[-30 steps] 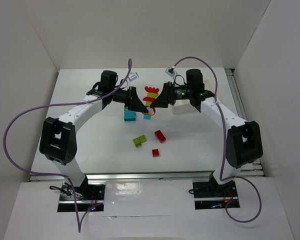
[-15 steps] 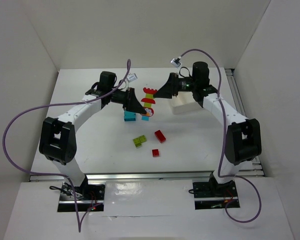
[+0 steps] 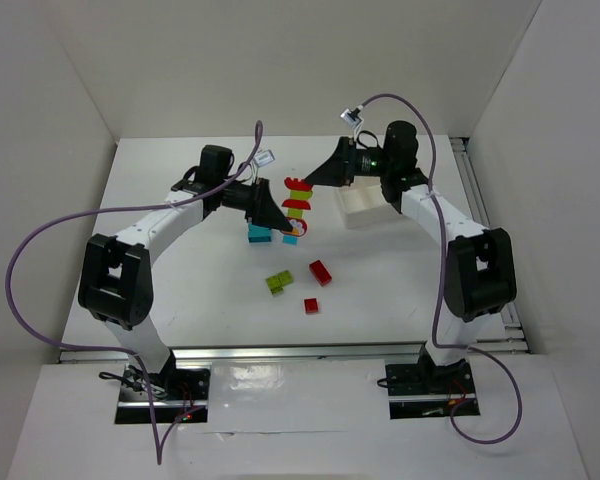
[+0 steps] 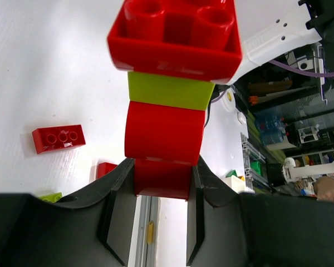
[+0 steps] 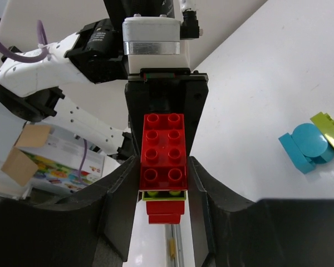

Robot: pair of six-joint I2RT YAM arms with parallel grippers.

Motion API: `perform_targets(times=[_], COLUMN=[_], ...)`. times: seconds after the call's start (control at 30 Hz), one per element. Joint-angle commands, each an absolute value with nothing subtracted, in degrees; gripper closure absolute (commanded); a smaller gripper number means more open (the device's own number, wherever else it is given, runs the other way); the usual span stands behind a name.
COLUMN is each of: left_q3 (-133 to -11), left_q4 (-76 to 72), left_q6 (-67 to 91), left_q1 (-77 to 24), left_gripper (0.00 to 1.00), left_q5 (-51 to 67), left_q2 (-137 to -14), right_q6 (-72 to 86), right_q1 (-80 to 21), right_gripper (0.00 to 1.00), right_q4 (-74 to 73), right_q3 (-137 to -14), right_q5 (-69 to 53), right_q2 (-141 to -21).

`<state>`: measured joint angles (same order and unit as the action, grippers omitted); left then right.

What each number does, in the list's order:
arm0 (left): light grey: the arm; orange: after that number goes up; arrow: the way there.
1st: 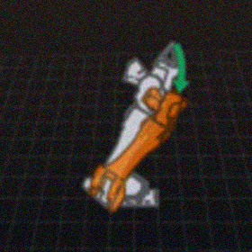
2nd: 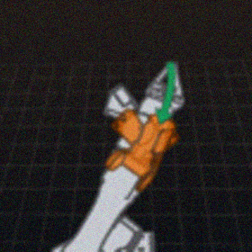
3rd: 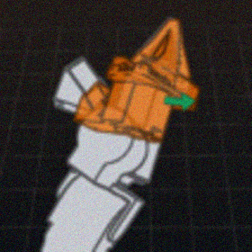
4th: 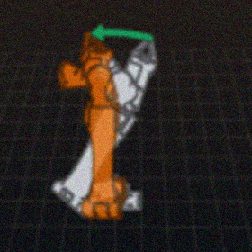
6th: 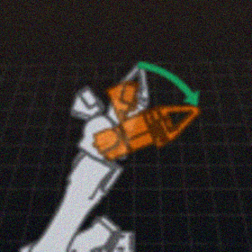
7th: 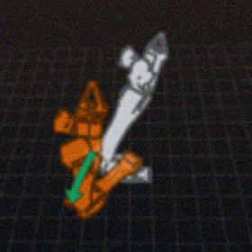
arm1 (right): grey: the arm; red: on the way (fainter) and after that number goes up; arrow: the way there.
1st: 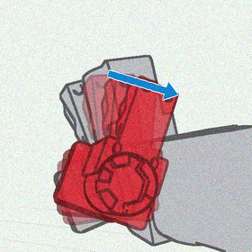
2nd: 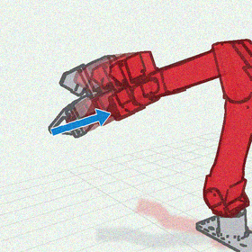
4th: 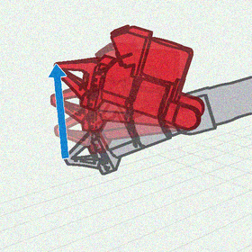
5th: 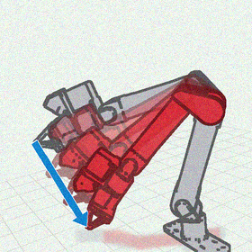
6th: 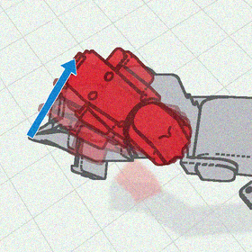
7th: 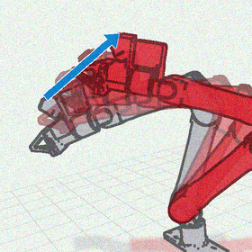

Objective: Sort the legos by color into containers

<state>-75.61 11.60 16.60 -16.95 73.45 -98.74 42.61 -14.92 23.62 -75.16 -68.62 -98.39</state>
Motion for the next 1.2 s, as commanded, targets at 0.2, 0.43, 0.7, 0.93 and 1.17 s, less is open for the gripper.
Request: perform_targets(times=[0.2, 0.43, 0.7, 0.93, 1.17], left_q3=[-75.6, -75.6, -74.4, -73.3, -81.7], left_q4=[10.8, 10.8, 12.6, 17.0, 21.8], left_q6=[14.9, 14.9, 13.7, 13.7, 19.2], left_q1=[-16.8, -16.8, -15.7, -14.7, -15.7], left_gripper=[1.00, 1.00, 1.00, 1.00, 1.00], left_q5=[75.9, 75.9, 74.2, 64.8, 46.7], left_q2=[-96.9, -96.9, -96.9, -97.9, -105.9], right_q6=[43.2, 42.7, 41.6, 38.3, 31.7], right_q1=[-16.5, -16.5, -12.5, -9.1, -8.6], right_gripper=[0.41, 0.59, 0.81, 0.82, 0.82], right_q4=[26.3, 25.8, 23.5, 17.5, 6.8], right_q3=[-77.8, -77.8, -73.1, -71.5, -68.0], right_q5=[-71.2, -71.2, -58.3, -45.6, -41.0], right_q2=[-99.9, -101.0, -95.0, -89.4, -86.9])
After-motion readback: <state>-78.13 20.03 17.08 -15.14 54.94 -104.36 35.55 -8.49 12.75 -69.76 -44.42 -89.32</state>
